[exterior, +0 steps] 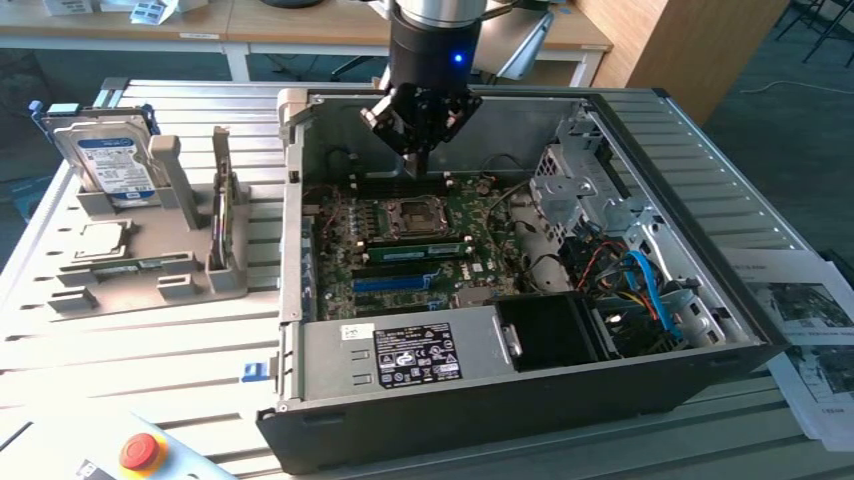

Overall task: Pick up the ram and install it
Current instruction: 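Press down the ram until it locks into place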

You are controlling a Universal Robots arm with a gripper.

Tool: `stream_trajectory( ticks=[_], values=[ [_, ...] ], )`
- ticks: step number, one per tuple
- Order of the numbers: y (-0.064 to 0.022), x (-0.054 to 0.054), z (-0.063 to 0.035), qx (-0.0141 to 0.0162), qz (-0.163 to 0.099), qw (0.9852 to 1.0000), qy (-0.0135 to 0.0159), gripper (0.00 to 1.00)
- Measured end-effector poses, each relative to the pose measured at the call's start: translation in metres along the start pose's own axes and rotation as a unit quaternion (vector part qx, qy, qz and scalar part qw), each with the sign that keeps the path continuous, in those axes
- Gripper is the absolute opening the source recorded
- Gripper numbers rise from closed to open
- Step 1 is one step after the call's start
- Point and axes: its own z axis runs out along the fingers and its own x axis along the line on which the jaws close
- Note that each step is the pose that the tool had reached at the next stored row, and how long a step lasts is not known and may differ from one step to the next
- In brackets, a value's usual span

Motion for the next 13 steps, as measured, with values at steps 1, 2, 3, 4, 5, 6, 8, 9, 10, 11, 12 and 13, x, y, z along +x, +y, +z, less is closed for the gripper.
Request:
stream_trajectory(
  ticks=[1,2,3,4,5,6,8,9,10,11,12,13],
  values=[
    [0.0,0.0,0.0003,0.0,0.009,1.0,-0.0002,0.1],
    [0.0,0.0,0.0006,0.0,0.017,0.9999,-0.0004,0.1],
    [0.0,0.0,0.0009,0.0,0.027,0.9996,-0.0007,0.1],
    [0.0,0.0,0.0012,0.0,0.035,0.9994,-0.0009,0.1],
    [0.0,0.0,0.0014,0.0,0.045,0.999,-0.0011,0.1],
    [0.0,0.0,0.0017,0.0001,0.053,0.9986,-0.0013,0.1],
    [0.0,0.0,0.002,0.0002,0.072,0.9974,-0.0018,0.1],
    [0.0,0.0,0.0022,0.0002,0.08,0.9968,-0.002,0.1],
    [-0.0001,0.0,0.0023,0.0002,0.089,0.996,-0.0022,0.1],
    [-0.0001,0.0,0.0024,0.0003,0.099,0.9951,-0.0024,0.1],
    [0.0,0.0,0.0026,0.0003,0.108,0.9942,-0.0027,0.1],
    [0.0,0.0,0.0027,0.0003,0.117,0.9931,-0.0029,0.1]
  ],
)
